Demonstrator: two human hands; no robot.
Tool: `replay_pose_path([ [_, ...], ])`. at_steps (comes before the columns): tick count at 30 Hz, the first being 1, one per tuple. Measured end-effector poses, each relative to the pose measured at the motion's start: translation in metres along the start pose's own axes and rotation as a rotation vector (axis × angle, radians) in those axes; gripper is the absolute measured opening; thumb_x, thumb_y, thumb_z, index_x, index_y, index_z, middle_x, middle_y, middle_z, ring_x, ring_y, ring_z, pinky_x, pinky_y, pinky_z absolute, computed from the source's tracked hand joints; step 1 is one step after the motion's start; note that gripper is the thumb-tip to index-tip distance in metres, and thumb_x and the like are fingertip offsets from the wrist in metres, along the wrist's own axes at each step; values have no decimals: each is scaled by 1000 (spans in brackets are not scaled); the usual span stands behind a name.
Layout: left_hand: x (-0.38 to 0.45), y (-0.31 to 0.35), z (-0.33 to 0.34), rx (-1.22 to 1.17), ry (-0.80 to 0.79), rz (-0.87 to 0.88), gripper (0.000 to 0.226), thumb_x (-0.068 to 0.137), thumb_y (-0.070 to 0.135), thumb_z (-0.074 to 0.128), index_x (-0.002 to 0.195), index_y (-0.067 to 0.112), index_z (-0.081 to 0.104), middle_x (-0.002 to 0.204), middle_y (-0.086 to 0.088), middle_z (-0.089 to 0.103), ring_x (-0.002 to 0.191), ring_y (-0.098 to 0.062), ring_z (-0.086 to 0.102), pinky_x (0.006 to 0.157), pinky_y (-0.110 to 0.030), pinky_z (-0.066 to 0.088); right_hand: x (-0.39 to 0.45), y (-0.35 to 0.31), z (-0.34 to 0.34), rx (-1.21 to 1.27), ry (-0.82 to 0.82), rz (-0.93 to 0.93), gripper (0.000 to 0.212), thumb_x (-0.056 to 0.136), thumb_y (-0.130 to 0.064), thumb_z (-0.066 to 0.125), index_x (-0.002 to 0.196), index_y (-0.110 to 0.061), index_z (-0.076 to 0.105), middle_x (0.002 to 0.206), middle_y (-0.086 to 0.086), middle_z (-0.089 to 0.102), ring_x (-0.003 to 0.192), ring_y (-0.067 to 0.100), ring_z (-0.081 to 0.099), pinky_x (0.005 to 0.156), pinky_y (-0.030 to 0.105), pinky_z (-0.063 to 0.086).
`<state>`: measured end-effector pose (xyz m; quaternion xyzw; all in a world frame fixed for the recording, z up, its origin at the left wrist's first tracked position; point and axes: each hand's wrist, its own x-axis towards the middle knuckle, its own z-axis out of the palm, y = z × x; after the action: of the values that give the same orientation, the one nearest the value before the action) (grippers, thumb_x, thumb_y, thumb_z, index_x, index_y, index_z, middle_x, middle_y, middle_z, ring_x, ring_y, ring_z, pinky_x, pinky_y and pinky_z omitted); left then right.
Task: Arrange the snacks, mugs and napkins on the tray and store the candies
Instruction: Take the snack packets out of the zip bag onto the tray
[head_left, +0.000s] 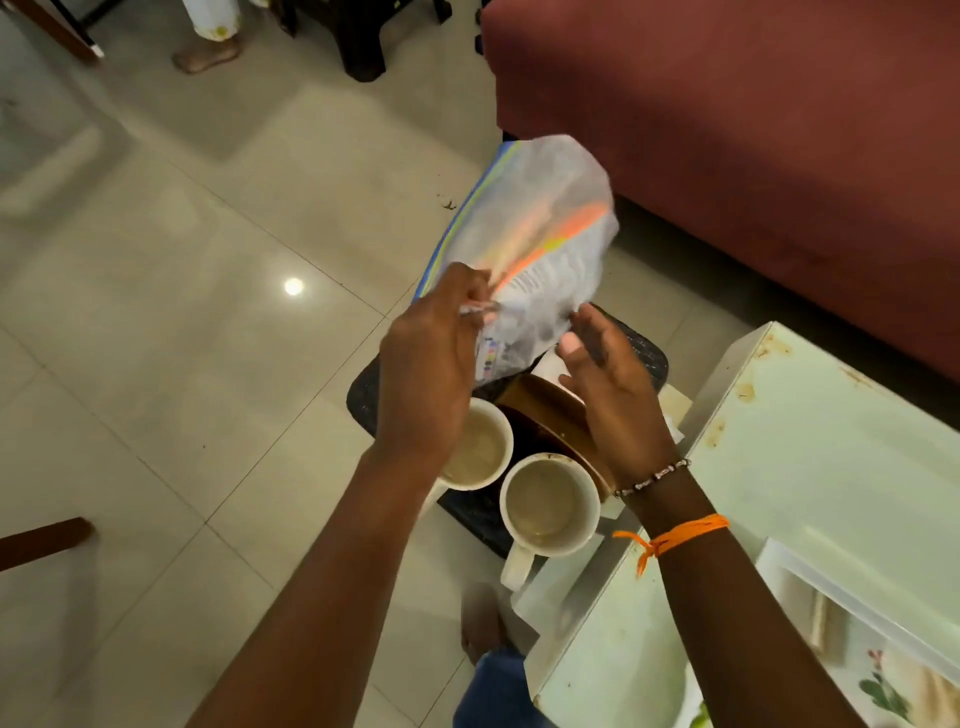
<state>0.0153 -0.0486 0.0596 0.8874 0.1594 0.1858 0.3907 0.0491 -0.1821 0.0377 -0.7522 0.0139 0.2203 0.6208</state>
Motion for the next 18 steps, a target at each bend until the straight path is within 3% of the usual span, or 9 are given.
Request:
replay_pose_path([
  [2, -19, 22, 3, 51, -42, 108, 21, 88, 6, 50, 104, 8, 63, 108, -11, 69, 103, -24, 64, 86, -32, 47, -10, -12, -11, 358, -34, 85, 47, 90, -33, 46, 133, -17, 42, 129, 2, 57, 112, 15, 59, 88, 28, 50],
  [5, -52, 52, 11, 85, -89, 255, 25, 84, 0, 54, 104, 6, 67, 109, -18, 68, 114, -29, 59, 88, -33, 45, -31, -15, -36, 707, -41, 151, 54, 73, -42, 55, 118, -12, 54, 95, 1, 70, 83, 12, 69, 69, 27, 59],
  [6, -64, 61, 15, 96, -106, 326, 24, 84, 1, 53, 103, 6, 68, 108, -18, 68, 114, -30, 59, 90, -35, 47, -40, -12, -47, 773, -34, 158, 47, 70, -42, 57, 109, -14, 57, 89, 3, 70, 80, 15, 69, 64, 29, 58],
  [8, -88, 79, 28, 128, -181, 457, 25, 91, 10, 45, 98, 7, 69, 106, -16, 70, 115, -30, 58, 99, -39, 45, -58, -2, -72, 863, -53, 143, 33, 75, -39, 55, 99, -18, 60, 96, 11, 67, 91, 26, 61, 70, 33, 50],
  [10, -114, 94, 44, 144, -275, 557, 17, 88, 7, 54, 93, 8, 70, 102, -15, 72, 115, -30, 58, 104, -44, 41, -78, 12, -98, 930, -49, 145, 36, 79, -34, 50, 108, -16, 59, 113, 13, 61, 104, 33, 51, 76, 33, 46],
  [12, -144, 111, 58, 168, -357, 610, 17, 74, -1, 68, 87, 11, 70, 94, -11, 74, 111, -28, 62, 102, -46, 43, -103, 30, -125, 954, 41, 204, 37, 77, -28, 51, 110, -12, 58, 118, 14, 58, 103, 32, 53, 73, 32, 49],
  [16, -208, 147, 79, 141, -508, 624, 19, 68, -2, 67, 76, 15, 68, 78, -3, 75, 101, -24, 66, 98, -34, 45, -161, 72, -178, 838, 265, 289, 32, 83, -4, 51, 115, -6, 52, 101, 16, 57, 80, 24, 59, 61, 27, 52],
  [18, -242, 164, 86, 98, -624, 584, 17, 68, 7, 69, 83, 16, 69, 87, -1, 75, 101, -23, 65, 96, -31, 41, -192, 88, -201, 739, 334, 264, 35, 84, 5, 47, 118, -4, 50, 92, 15, 57, 77, 23, 60, 66, 29, 53],
])
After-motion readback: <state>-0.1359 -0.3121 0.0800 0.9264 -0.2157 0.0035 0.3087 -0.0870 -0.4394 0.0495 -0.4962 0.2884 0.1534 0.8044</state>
